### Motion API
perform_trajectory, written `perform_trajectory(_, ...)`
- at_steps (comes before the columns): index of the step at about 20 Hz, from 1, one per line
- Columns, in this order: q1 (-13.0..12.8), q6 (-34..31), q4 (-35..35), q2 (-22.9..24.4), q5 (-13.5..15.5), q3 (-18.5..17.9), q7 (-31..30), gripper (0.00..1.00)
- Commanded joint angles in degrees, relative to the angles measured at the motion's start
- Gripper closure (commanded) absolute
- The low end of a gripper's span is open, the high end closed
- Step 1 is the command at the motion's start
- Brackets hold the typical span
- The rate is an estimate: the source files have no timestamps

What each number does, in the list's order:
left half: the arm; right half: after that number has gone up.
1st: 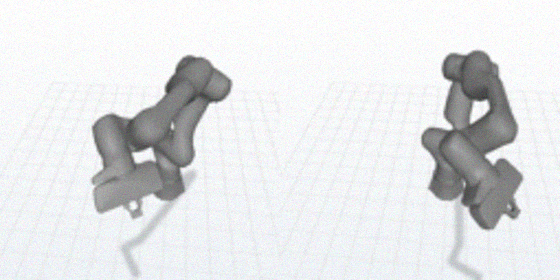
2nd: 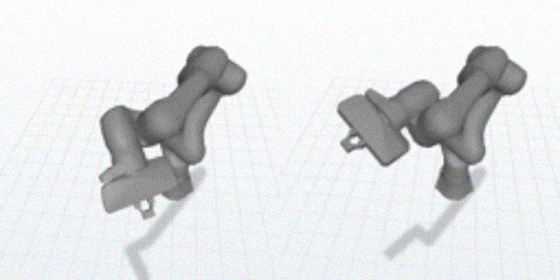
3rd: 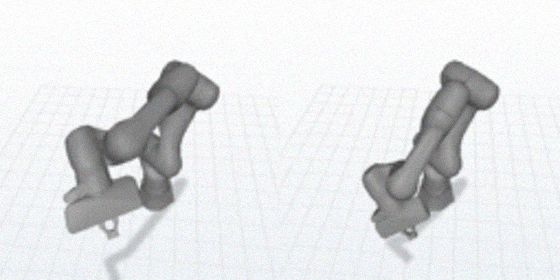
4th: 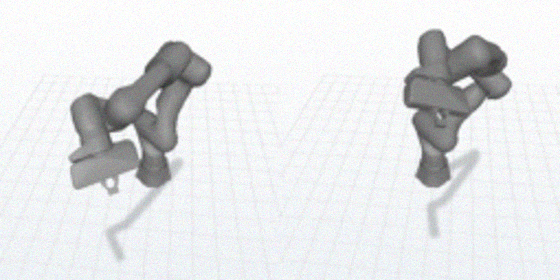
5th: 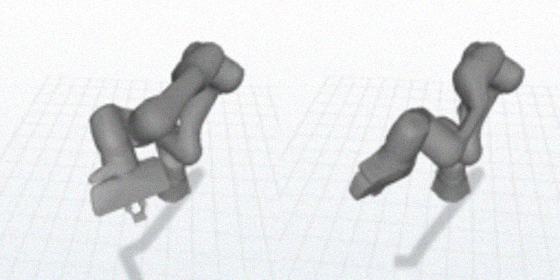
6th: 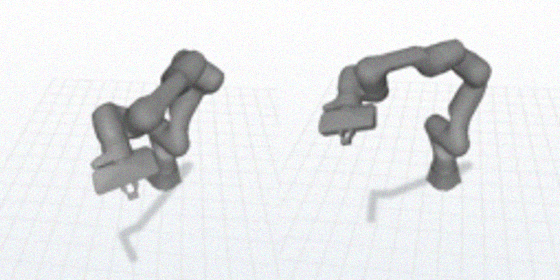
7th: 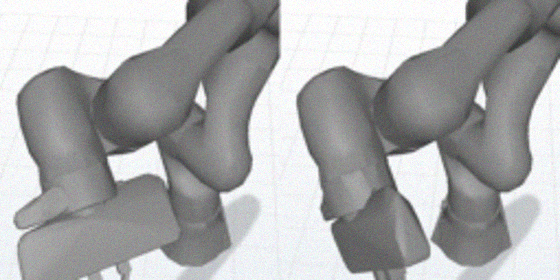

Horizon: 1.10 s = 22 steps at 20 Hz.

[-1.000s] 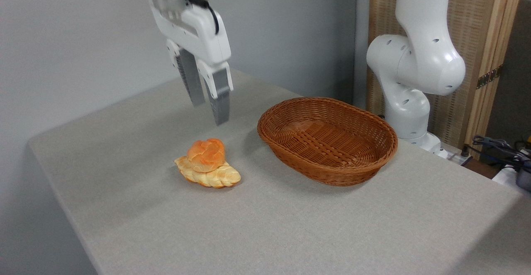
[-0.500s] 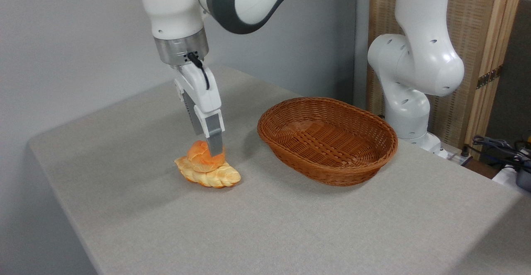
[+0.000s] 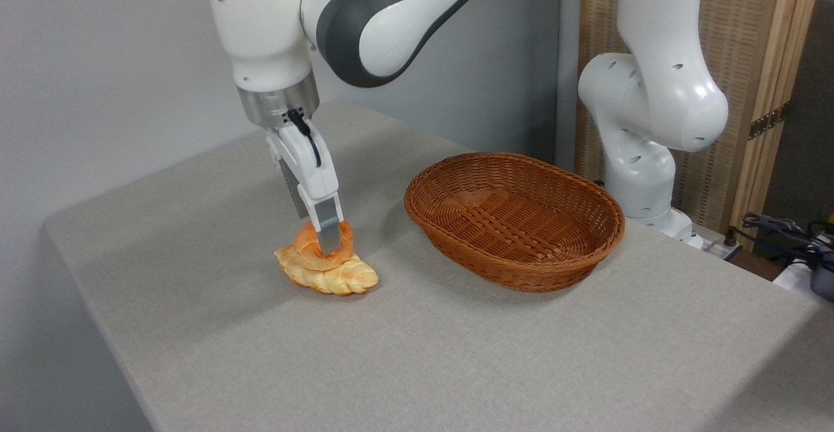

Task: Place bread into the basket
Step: 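Close the gripper fingers around the orange bun, then lift the orange bun off the croissant toward the wicker basket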

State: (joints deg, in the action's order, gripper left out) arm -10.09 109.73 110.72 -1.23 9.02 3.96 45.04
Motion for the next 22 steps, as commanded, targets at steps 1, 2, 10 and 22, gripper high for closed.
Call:
perform_trajectory(1, -1.6, 1.9, 0.2, -2.2, -1.0, -0.5, 0.8, 0.00)
perform_trajectory(2, -2.0, 2.1, 0.2, -2.6, -1.1, -0.4, 0.8, 0.00)
perform_trajectory(10, -2.1, 1.5, 0.1, -3.2, -1.1, -0.5, 0.9, 0.64)
perform_trajectory(22, -2.1, -2.7, -0.5, 1.3, -0.9, -0.6, 1.0, 0.63)
